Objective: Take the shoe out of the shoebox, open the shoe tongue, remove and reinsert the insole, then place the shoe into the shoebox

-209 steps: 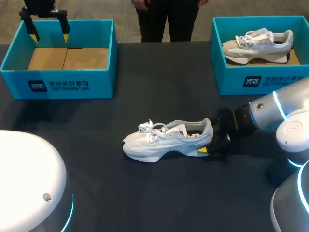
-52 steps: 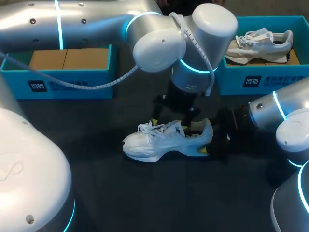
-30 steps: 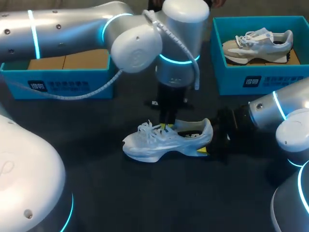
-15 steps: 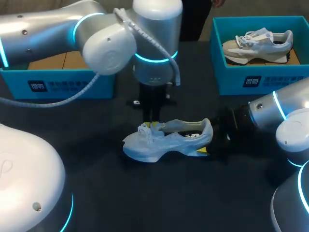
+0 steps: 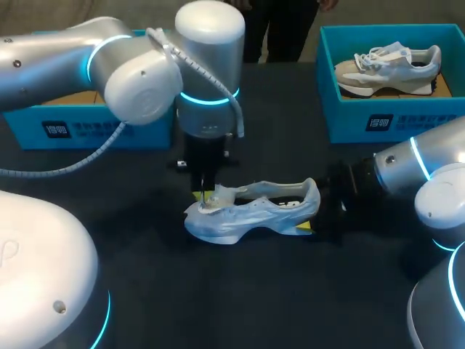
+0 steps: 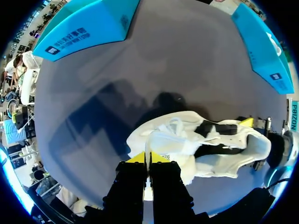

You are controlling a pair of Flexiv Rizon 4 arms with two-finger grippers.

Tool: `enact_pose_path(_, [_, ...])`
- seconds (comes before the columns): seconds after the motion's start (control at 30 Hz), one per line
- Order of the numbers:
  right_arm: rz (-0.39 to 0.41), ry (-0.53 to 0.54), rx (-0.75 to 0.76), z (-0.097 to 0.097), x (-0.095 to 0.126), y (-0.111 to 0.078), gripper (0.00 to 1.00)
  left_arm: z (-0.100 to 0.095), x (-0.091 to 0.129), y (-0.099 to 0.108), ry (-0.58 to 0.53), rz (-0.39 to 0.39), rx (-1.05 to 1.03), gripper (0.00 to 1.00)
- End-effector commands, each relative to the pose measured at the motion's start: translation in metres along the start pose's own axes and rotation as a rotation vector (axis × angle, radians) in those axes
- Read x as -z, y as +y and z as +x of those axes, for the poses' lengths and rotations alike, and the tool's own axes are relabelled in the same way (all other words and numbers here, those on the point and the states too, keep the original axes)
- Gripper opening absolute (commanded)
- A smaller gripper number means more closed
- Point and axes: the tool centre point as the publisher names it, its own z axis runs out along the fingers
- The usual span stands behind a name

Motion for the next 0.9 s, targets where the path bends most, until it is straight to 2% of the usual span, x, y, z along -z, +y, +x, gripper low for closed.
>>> enact_pose_path(0.03, [0.003,0.001,0.0,0.0,-0.007,-0.001,0.0,0.003,-0.017,-0.004,-0.008,-0.015,0.002,0.0])
enact_pose_path(0.17, [0.003,0.001,0.0,0.0,-0.007,-0.001,0.0,0.003,-0.025,-0.003,-0.008,-0.015,-0.003,0.0])
enact_pose_path(0.23, [0.003,0.001,0.0,0.0,-0.007,-0.001,0.0,0.003,-0.029,-0.003,-0.003,-0.017,-0.003,0.26])
enact_pose_path(0.33, [0.003,0.001,0.0,0.0,-0.007,-0.001,0.0,0.002,-0.031,-0.004,0.0,-0.022,0.005,0.83])
enact_pose_path(0.37, [0.003,0.001,0.0,0.0,-0.007,-0.001,0.0,0.002,-0.031,-0.003,0.003,-0.021,0.007,0.94])
enact_pose_path(0.4, [0.003,0.001,0.0,0.0,-0.007,-0.001,0.0,0.002,-0.031,-0.003,0.005,-0.021,0.008,1.0])
enact_pose_path(0.67, [0.003,0.001,0.0,0.0,-0.007,-0.001,0.0,-0.001,-0.024,0.0,0.017,-0.014,0.011,1.0])
enact_pose_path(0.9, [0.003,0.001,0.0,0.0,-0.007,-0.001,0.0,0.002,0.004,0.0,0.058,0.029,-0.035,1.0])
